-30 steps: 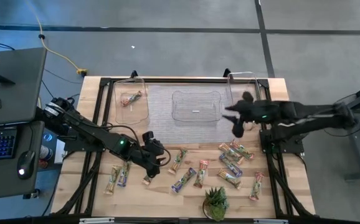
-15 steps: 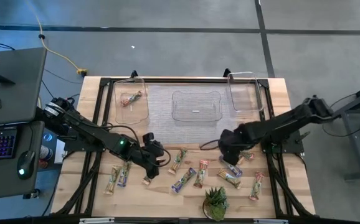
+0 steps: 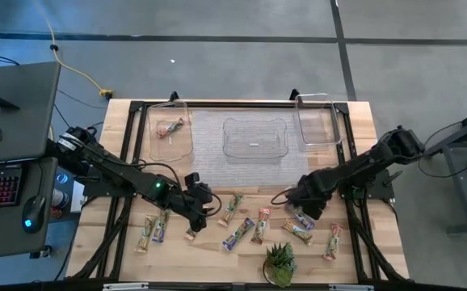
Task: Pick and place Granola Bars by type
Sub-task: Put the red granola bar into the left transparent bin
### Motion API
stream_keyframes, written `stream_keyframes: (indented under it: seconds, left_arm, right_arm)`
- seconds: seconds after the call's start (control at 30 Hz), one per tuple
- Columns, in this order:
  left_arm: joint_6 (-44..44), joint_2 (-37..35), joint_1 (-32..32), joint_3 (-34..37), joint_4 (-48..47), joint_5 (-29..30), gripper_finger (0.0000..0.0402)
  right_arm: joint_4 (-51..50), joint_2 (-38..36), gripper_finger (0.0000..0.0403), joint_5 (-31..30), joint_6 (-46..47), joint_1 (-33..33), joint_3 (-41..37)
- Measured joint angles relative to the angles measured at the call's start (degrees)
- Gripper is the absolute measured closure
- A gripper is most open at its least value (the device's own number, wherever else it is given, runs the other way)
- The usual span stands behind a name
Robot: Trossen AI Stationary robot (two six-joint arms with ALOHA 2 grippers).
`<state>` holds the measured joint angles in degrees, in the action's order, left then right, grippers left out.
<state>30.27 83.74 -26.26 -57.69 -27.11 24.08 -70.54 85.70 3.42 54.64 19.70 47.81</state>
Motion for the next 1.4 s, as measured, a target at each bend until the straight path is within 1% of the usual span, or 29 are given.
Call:
stream_keyframes:
  seconds: [0.13,0.3,0.4,0.57,0.7,0.83,0.97,1.07,1.17,1.27,1.37,1.4]
  left_arm:
    - [0.01,0.0,0.0,0.0,0.02,-0.04,0.0181]
    - [0.01,0.0,0.0,0.0,0.02,-0.04,0.0181]
    - [0.05,0.0,0.0,0.0,0.03,-0.04,0.0181]
    - [0.07,0.0,0.0,0.0,0.04,-0.04,0.0181]
    - [0.06,0.0,0.0,0.0,0.04,-0.05,0.0181]
    - [0.08,0.0,0.0,0.0,0.04,-0.09,0.0181]
    - [0.08,0.0,0.0,0.0,0.02,-0.12,0.0181]
    - [0.09,0.0,0.0,0.0,0.02,-0.25,0.0181]
    - [0.19,-0.32,0.0,-0.15,-0.51,-2.27,0.0181]
    - [0.18,-1.13,0.0,-2.92,-4.64,-1.7,0.0181]
    - [0.23,-2.03,0.0,-6.83,-13.82,1.75,0.0181]
    - [0.28,-2.03,0.01,-8.54,-16.6,2.94,0.0181]
  right_arm:
    - [2.33,-0.71,0.0247,0.48,-0.47,-0.31,-3.58]
    - [8.23,-2.25,0.0247,2.79,-1.94,-0.51,-6.56]
    - [10.04,-2.88,0.0247,2.79,-1.79,-0.42,-8.69]
    - [16.22,-2.96,0.0247,3.63,-0.6,-0.42,-12.07]
    - [17.97,-3.2,0.0247,2.9,-0.67,-0.42,-13.62]
    - [18.52,-3.14,0.0251,3.6,-2.33,-0.42,-13.58]
    - [19.81,-3.12,0.0278,4.28,-2.88,-0.42,-13.6]
    - [20.3,-3.1,0.0302,4.86,-0.92,-0.45,-13.62]
    - [20.39,-3.04,0.0313,6.28,1.09,-0.74,-13.33]
    - [19.79,-2.77,0.0315,5.91,1.03,-0.68,-11.32]
    - [18.08,-2.9,0.0316,3.9,-0.62,-0.7,-6.54]
    - [16.31,-2.82,0.0317,1.93,-1.37,-0.68,-4.52]
